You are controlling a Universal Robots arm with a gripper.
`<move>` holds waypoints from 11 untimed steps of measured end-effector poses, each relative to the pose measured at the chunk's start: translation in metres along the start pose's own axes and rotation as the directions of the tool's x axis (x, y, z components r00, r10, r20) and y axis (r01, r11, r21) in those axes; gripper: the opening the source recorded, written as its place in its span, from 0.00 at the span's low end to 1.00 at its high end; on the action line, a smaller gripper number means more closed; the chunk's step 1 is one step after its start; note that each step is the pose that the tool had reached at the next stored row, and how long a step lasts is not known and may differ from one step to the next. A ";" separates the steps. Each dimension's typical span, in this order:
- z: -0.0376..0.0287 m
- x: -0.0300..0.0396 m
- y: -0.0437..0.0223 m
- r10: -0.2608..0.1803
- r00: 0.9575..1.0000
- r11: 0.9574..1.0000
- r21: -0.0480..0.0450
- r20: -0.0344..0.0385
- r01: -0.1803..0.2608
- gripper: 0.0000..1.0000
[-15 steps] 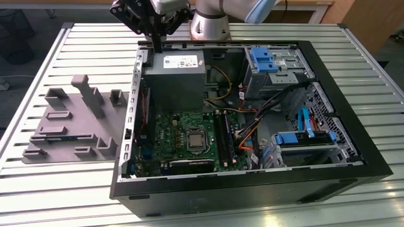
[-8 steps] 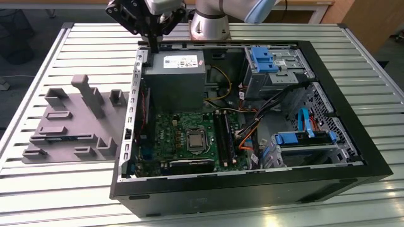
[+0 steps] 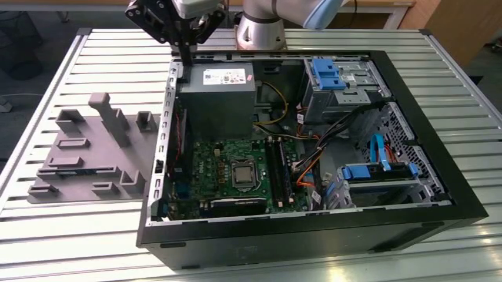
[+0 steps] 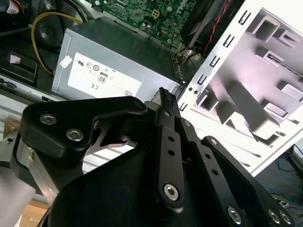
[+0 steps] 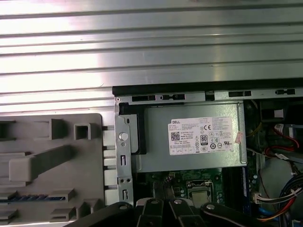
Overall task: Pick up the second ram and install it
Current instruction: 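Reach for the second ram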
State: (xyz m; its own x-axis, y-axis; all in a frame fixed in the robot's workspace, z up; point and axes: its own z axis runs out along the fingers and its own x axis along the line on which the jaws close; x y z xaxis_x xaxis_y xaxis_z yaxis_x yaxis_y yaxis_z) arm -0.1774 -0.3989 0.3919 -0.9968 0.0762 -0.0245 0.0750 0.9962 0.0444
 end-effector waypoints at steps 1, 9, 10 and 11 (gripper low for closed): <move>0.0000 0.0008 0.0000 0.000 1.000 1.000 0.000 0.000 0.000 0.11; 0.0002 0.0073 -0.0006 0.000 1.000 1.000 0.000 0.000 0.000 0.11; 0.0002 0.0081 -0.0006 0.000 1.000 1.000 0.000 0.000 0.000 0.11; 0.0002 0.0088 -0.0007 0.000 1.000 1.000 0.000 0.000 0.000 0.11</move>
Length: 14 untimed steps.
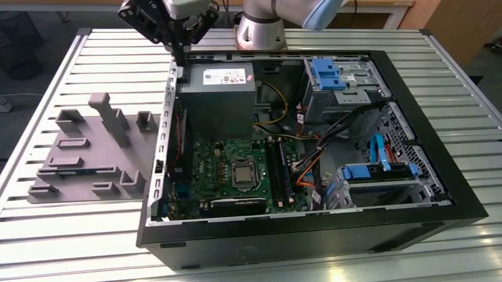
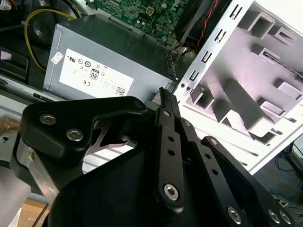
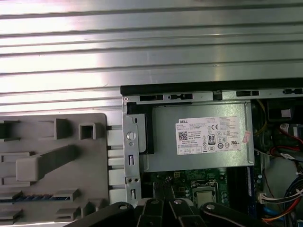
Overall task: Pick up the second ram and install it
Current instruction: 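Reach for the second ram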
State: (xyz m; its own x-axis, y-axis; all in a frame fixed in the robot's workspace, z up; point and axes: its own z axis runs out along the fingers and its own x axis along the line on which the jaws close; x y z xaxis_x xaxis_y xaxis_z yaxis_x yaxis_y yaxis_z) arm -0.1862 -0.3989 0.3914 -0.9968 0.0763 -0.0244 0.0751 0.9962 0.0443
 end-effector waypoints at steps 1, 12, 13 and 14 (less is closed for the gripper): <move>0.0001 0.0007 -0.0001 0.000 1.000 1.000 0.000 0.000 0.000 0.11; 0.0003 0.0093 -0.0008 0.000 1.000 1.000 0.000 0.000 0.000 0.11; 0.0003 0.0102 -0.0008 0.000 1.000 1.000 0.000 0.000 0.000 0.11; 0.0003 0.0110 -0.0009 0.000 1.000 1.000 0.000 0.000 0.000 0.11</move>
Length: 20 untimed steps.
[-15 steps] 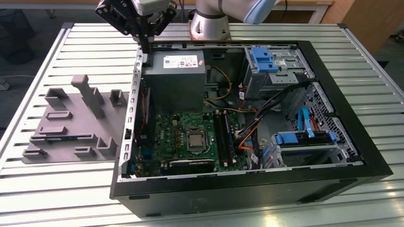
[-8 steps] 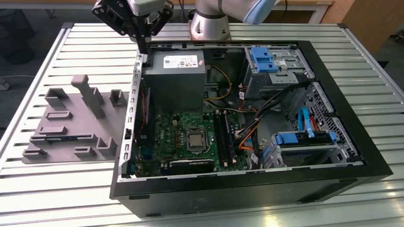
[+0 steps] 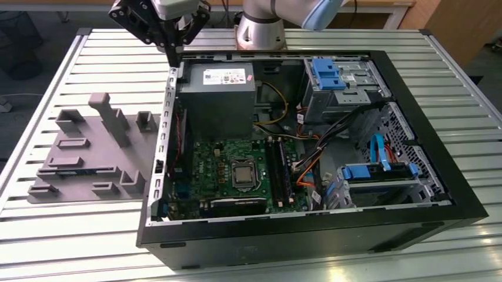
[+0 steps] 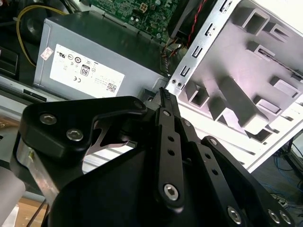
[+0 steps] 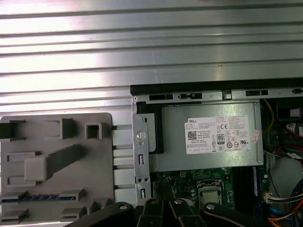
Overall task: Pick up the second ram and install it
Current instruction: 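Reach for the second ram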
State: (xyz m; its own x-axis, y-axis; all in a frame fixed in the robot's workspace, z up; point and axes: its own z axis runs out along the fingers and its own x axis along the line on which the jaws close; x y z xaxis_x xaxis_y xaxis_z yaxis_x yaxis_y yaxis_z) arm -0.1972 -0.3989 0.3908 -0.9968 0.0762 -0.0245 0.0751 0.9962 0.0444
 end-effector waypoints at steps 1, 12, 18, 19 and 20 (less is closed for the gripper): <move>0.0000 0.0007 -0.0001 0.000 1.000 1.000 0.000 0.000 0.000 0.11; -0.0001 0.0054 -0.0004 0.000 1.000 1.000 0.000 0.000 0.000 0.11; -0.0003 0.0146 -0.0011 0.000 1.000 1.000 0.000 0.000 0.000 0.11; -0.0003 0.0159 -0.0012 0.000 1.000 1.000 0.000 0.000 0.000 0.11; -0.0004 0.0173 -0.0013 0.000 1.000 1.000 0.000 0.000 0.000 0.11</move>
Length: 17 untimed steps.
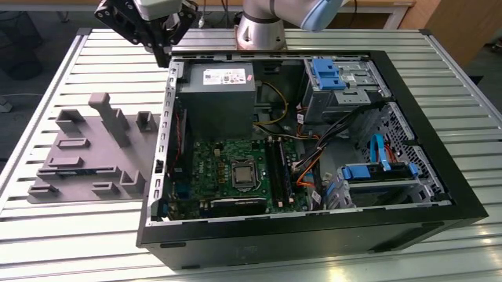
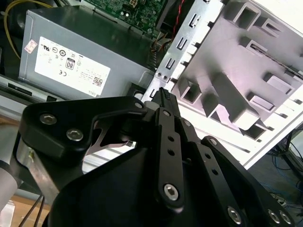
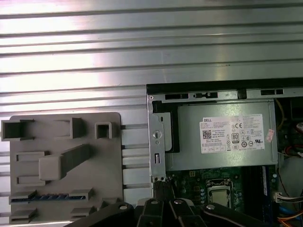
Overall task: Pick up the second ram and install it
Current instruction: 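Reach for the second ram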
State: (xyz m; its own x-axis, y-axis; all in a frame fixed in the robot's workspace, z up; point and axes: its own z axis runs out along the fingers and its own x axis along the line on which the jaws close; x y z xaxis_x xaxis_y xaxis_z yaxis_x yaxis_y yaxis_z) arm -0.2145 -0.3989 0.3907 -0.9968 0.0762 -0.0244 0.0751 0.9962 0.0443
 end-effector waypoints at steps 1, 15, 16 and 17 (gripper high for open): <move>0.0000 0.0014 -0.0001 0.000 1.000 1.000 0.000 0.000 0.000 0.11; -0.0003 0.0206 -0.0129 0.000 1.000 1.000 0.000 0.000 0.000 0.11; -0.0003 0.0216 -0.0131 0.000 1.000 1.000 0.000 0.000 0.000 0.11; -0.0003 0.0222 -0.0132 0.000 1.000 1.000 0.000 0.000 0.000 0.11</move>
State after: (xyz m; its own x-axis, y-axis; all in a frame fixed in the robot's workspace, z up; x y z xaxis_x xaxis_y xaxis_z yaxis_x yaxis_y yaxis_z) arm -0.2376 -0.4105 0.3899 -0.9968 0.0763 -0.0245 0.0751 0.9962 0.0444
